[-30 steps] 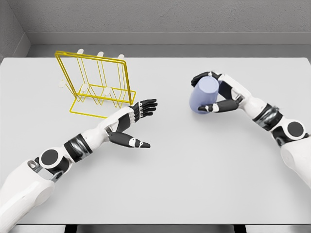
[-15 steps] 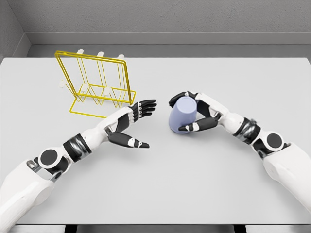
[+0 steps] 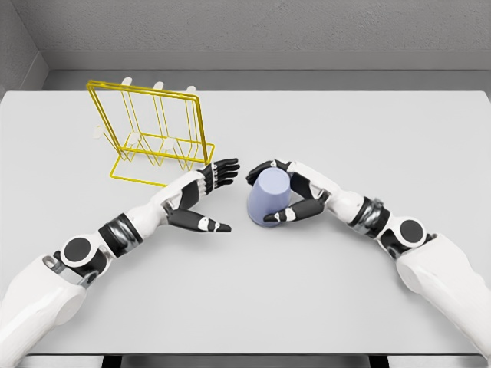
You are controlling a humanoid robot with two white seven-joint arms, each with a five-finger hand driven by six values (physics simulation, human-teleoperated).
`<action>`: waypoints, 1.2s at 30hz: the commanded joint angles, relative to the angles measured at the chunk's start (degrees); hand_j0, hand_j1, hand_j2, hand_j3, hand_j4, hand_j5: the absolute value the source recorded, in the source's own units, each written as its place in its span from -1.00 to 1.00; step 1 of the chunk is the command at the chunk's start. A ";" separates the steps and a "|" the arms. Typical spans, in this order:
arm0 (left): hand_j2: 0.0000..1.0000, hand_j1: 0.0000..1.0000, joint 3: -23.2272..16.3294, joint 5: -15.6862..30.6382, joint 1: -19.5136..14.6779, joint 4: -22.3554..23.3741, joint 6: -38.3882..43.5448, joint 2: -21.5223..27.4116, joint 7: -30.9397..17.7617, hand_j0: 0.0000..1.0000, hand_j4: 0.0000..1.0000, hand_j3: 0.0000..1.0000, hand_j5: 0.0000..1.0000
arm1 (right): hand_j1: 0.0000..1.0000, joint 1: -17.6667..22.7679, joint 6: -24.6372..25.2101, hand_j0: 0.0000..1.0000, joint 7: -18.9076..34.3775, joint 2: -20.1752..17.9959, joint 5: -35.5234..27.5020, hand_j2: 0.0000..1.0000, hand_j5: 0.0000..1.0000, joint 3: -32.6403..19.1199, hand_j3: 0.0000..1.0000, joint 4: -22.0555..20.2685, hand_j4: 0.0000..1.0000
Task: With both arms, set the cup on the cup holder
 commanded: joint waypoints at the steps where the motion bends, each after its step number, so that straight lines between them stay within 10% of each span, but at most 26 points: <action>1: 1.00 1.00 0.02 0.27 0.00 0.18 -0.02 0.04 -0.01 1.00 1.00 1.00 1.00 | 0.40 0.00 0.06 0.40 0.00 0.04 -0.39 0.40 0.40 0.03 0.40 0.00 0.40; 10: 1.00 1.00 -0.07 -0.44 0.09 1.85 -0.20 -0.49 -0.01 1.00 1.00 1.00 1.00 | 0.96 0.00 0.06 0.96 0.00 0.04 0.93 0.96 0.96 0.65 0.96 -0.18 0.96; 27: 1.00 1.00 -0.07 -0.70 -0.18 2.29 -0.20 -3.48 -0.01 1.00 1.00 1.00 1.00 | 1.00 -0.70 0.06 1.00 0.00 -3.83 2.60 1.00 1.00 -3.04 1.00 1.67 1.00; 36: 1.00 1.00 0.02 -0.79 -0.97 5.54 -0.20 -6.12 -0.45 1.00 1.00 1.00 1.00 | 1.00 -3.34 0.06 1.00 0.00 -13.85 2.51 1.00 1.00 -7.70 1.00 2.28 1.00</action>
